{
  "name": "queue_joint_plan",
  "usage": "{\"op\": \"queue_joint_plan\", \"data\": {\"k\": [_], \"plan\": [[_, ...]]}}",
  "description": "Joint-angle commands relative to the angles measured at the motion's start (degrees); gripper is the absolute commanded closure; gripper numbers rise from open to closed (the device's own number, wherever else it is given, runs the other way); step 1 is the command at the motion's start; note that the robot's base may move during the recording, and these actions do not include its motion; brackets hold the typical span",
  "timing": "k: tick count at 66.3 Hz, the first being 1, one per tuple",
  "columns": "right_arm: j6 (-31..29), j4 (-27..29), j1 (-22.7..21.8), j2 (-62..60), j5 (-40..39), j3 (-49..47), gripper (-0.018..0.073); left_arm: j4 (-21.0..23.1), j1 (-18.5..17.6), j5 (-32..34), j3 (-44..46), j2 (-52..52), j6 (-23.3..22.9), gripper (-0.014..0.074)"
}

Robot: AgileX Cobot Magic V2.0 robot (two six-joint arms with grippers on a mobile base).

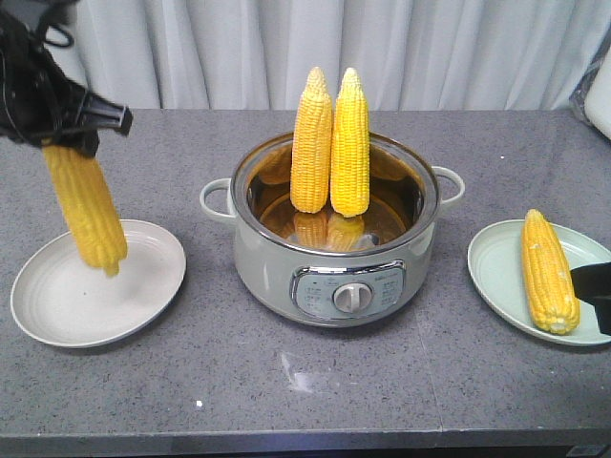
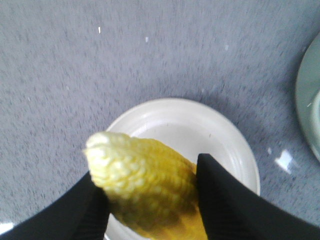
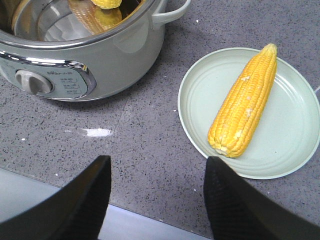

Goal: Distribute corn equally
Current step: 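Lower the held cob onto the cream plate and open the left gripper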

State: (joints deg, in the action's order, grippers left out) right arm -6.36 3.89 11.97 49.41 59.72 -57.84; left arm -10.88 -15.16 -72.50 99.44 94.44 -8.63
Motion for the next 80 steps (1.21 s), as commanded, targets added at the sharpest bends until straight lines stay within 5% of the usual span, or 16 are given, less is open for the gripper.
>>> {"op": "queue_joint_plan", "data": {"k": [1,17,53,80], "plan": [[-0.5,-0.2,0.1,-0.4,-3.0,-1.4,0.016,0.7,0.9,0.7,-0.8,-2.3,-0.6,0.0349],[-0.5,-0.2,0.1,-0.4,-3.0,-1.4,0.016,4.6,1.5,0.7,-4.0,-2.1,0.7,0.0349],[-0.5,-0.2,0.1,-0.4,-3.0,-1.4,0.016,-0.3,2.5,3.8,-6.9,6.5,0.1,0.0334],[-0.5,-0.2,0.1,-0.4,-3.0,-1.4,0.016,-0.6,2.6,10.7,-6.8,9.2,-0.8,0.0089]]}}
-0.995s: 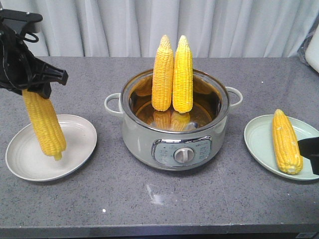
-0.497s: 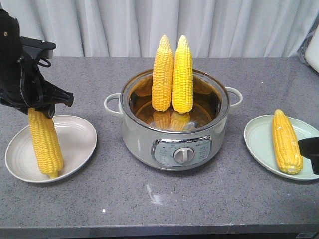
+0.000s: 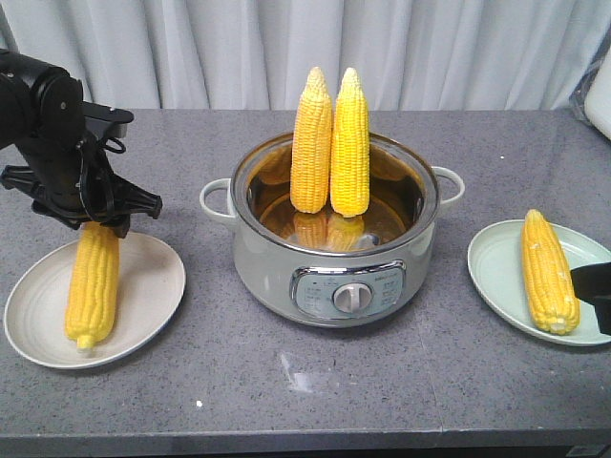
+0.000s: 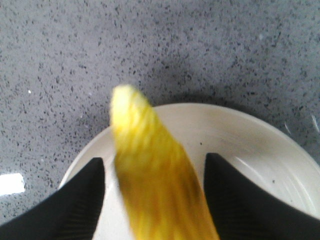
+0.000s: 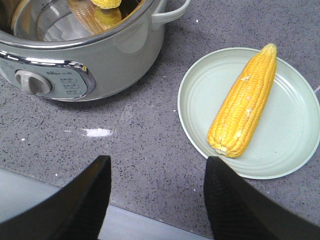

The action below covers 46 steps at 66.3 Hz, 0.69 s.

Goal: Distribute corn equally
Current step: 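Lower the held cob onto the cream plate and open the left gripper, then push the cob flat on the cream plate with the left gripper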

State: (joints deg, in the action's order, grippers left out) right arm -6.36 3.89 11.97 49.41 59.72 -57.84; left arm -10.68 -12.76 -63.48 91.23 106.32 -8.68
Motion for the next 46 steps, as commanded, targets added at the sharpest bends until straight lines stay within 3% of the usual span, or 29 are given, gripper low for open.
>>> {"op": "queue_joint_plan", "data": {"k": [1,23,33,46], "plan": [[-0.5,-0.2,0.1,-0.4,-3.0,-1.4,0.016,-0.8,0.2,1.6,1.4,-2.7,-0.8,0.0083],[-0.5,-0.2,0.1,-0.4,-3.0,-1.4,0.016,-0.7,0.2,3.9,1.4,-5.2,-0.5,0.0073],[-0.5,-0.2,0.1,-0.4,-3.0,-1.4,0.016,1.7,0.1,3.7,1.2,-9.5,-0.1,0.0092],[-0.5,-0.2,0.1,-0.4,-3.0,-1.4,0.016,3.8,-3.7,4.3,0.7,-16.1,2.7,0.0127]]}}
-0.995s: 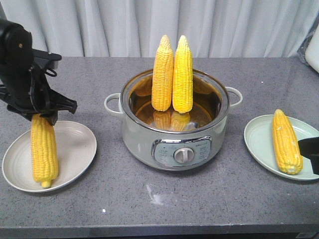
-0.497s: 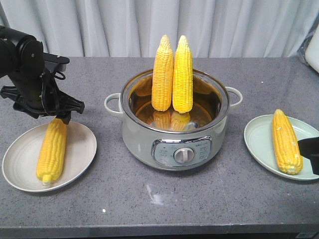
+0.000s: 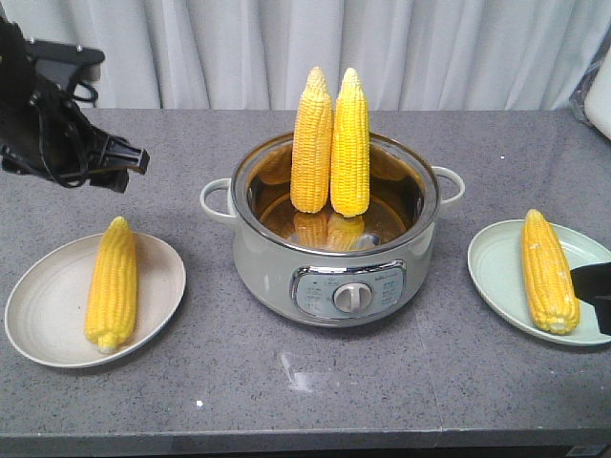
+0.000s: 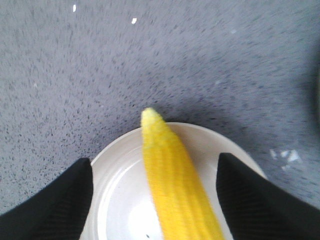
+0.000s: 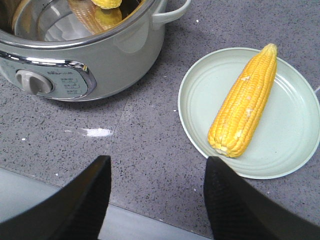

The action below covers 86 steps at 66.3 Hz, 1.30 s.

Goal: Distribute corn equally
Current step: 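Push the cob flat on the cream plate with the left gripper, then move the right gripper over the pot to the paler corn cob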

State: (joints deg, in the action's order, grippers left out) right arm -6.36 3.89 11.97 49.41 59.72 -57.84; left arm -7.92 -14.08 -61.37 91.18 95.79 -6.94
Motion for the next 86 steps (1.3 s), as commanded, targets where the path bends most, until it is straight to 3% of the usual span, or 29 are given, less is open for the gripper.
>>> {"op": "queue_joint_plan", "data": {"k": [1,17,21,37,61,86], "plan": [[-0.5,-0.2,0.1,-0.4,-3.0,-1.4,0.016,1.0,-2.7,2.3,0.5,-6.5,1.1,0.013],[-0.5,-0.2,0.1,-0.4,-3.0,-1.4,0.016,1.4,-7.9,11.5,-11.3,-18.2,2.5,0.0164],[-0.5,-0.2,0.1,-0.4,-3.0,-1.4,0.016,1.4,-9.5,15.4,-16.8,-22.0,4.7,0.0171],[-0.5,-0.2,0.1,-0.4,-3.7,-1.4,0.016,1.6,-13.4,19.7,-29.2,-31.7,10.4,0.0175],[0.0,0.7,0.1,-0.3,-3.6,-1.4,0.016,1.4,-13.4,27.9,-43.2,-44.7,13.7,0.0179],[-0.2,0.8,0.1,1.6,-13.3,-2.3,0.0123,1.4,-13.4,29.0,-44.0,-45.5,13.7,0.0179]]}}
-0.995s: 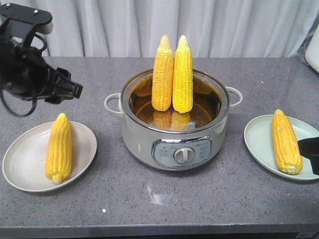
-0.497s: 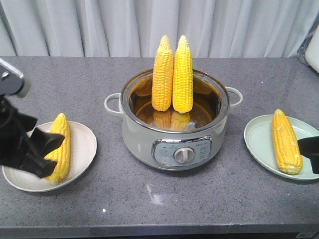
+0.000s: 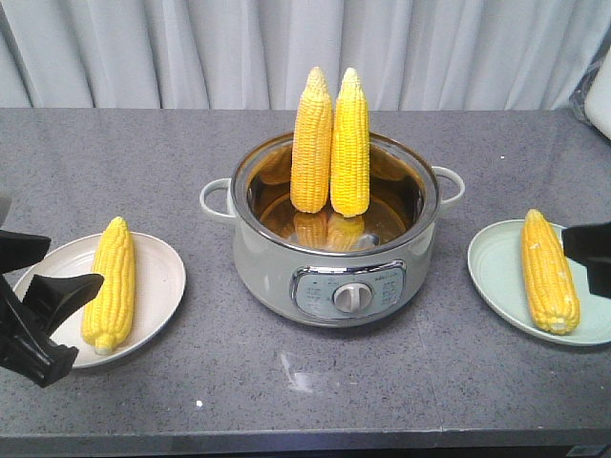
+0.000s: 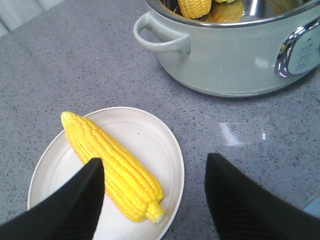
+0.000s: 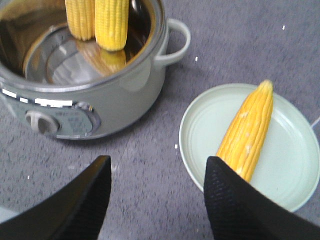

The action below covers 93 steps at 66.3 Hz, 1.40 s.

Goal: Distribute corn equally
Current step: 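Move the right gripper over the pot to the paler corn cob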

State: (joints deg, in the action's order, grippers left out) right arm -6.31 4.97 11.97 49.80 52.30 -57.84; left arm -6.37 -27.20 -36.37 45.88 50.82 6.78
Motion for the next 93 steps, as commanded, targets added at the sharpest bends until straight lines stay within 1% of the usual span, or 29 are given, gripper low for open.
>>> {"op": "queue_joint_plan", "data": {"k": [1,12,16,26,31,37,42,45,48,55,59,65,71,80,85,93], "plan": [[-0.3,-0.5,0.1,1.6,-6.0,-2.5,0.0117,-0.2,-0.3,4.0,1.3,-0.5,0.0,0.0179],[-0.3,-2.9,0.1,7.9,-6.4,-6.7,0.0019,-0.2,-0.3,4.0,1.3,-0.5,0.0,0.0179],[-0.4,-3.6,0.1,10.2,-6.5,-8.4,0.0001,-0.2,-0.3,4.0,1.3,-0.5,0.0,0.0179],[-0.5,-6.1,0.1,16.0,-6.3,-13.1,-0.0001,-0.2,-0.3,4.0,1.3,-0.5,0.0,0.0179],[-0.7,-6.2,-0.8,19.3,-5.8,-15.8,-0.0001,-0.2,-0.3,4.0,1.3,-0.5,0.0,0.0179],[-1.1,-5.5,-3.1,22.8,-4.9,-19.4,-0.0001,-0.2,-0.3,4.0,1.3,-0.5,0.0,0.0179],[-4.3,-2.6,-4.9,25.7,-4.8,-21.7,-0.0001,-0.2,-0.3,4.0,1.3,-0.5,0.0,0.0179],[-7.0,0.4,-6.2,27.4,-4.8,-23.0,-0.0001,-0.2,-0.3,4.0,1.3,-0.5,0.0,0.0179],[-9.7,4.2,-7.2,28.7,-4.8,-24.5,-0.0001,-0.2,-0.3,4.0,1.3,-0.5,0.0,0.0179],[-18.9,14.2,-9.6,32.8,-3.4,-27.8,-0.0001,-0.2,-0.3,4.0,1.3,-0.5,0.0,0.0179],[-23.6,19.9,-10.2,34.9,-2.6,-29.4,-0.0001,-0.2,-0.3,4.0,1.3,-0.5,0.0,0.0179],[-29.9,26.4,-10.4,37.8,-2.3,-31.2,-0.0001,-0.2,-0.3,4.0,1.3,-0.5,0.0,0.0179],[-34.2,32.6,-10.4,40.7,-2.0,-33.6,-0.0001,-0.2,-0.3,4.0,1.3,-0.5,0.0,0.0179],[-37.9,36.7,-10.4,45.4,-1.9,-38.5,-0.0001,-0.2,-0.3,4.0,1.3,-0.5,0.0,0.0179],[-38.7,36.5,-9.4,47.9,-1.8,-41.0,-0.0001,-0.2,-0.3,4.0,1.3,-0.5,0.0,0.0179],[-39.4,35.9,-6.6,52.2,-1.7,-45.5,-0.0001,-0.2,-0.3,4.0,1.3,-0.5,0.0,0.0179]]}}
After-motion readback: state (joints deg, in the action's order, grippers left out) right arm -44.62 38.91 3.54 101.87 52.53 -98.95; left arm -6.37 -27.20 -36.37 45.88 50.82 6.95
